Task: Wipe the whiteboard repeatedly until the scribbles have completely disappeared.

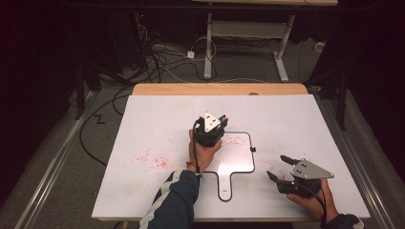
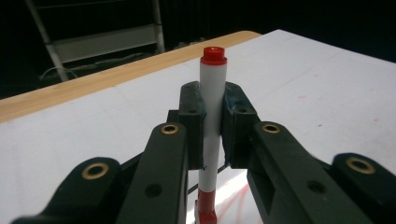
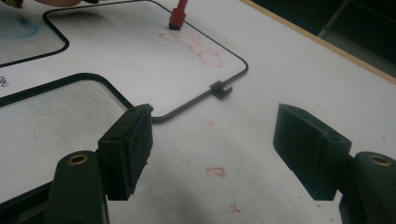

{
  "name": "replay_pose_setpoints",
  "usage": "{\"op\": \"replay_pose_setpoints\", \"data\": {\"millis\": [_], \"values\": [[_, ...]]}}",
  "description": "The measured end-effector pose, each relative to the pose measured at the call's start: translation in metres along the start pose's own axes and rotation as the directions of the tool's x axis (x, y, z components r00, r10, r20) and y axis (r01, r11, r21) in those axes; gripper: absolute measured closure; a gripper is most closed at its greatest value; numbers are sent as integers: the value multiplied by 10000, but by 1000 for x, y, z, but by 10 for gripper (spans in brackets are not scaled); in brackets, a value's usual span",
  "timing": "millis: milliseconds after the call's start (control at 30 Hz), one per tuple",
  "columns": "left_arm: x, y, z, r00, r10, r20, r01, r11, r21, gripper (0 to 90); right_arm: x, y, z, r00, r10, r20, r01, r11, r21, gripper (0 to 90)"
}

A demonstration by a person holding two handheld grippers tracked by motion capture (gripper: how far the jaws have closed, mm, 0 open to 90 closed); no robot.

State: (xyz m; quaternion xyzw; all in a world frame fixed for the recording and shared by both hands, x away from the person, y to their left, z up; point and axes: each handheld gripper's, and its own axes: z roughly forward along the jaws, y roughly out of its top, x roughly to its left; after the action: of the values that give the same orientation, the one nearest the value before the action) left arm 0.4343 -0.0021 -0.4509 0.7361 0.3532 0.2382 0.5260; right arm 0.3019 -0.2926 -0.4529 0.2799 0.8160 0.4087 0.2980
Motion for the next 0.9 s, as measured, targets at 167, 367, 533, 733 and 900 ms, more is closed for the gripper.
{"op": "replay_pose_setpoints", "data": {"millis": [167, 367, 533, 733, 900], "values": [[-15, 4, 10, 9986, 130, 521, -130, 9999, -5, 786, 0, 0, 0, 10000, -14, 7, 14, 10000, 6, 293], [-8, 5, 10, 9988, 413, 264, -418, 9990, 170, 786, 0, 0, -1, 10000, 4, 1, -4, 10000, -36, 293], [12, 6, 9, 9996, 214, -206, -206, 9992, 348, 786, 0, 0, -2, 10000, -9, 48, 10, 10000, -49, 293], [5, 8, 18, 9998, 222, 9, -222, 9993, 295, 786, 3, 3, 0, 9999, -121, -7, 121, 9999, -96, 294], [-10, 12, 32, 9984, 130, 548, -143, 9997, 218, 786, 2, 2, 0, 9999, -124, -62, 123, 9999, -108, 293]]}}
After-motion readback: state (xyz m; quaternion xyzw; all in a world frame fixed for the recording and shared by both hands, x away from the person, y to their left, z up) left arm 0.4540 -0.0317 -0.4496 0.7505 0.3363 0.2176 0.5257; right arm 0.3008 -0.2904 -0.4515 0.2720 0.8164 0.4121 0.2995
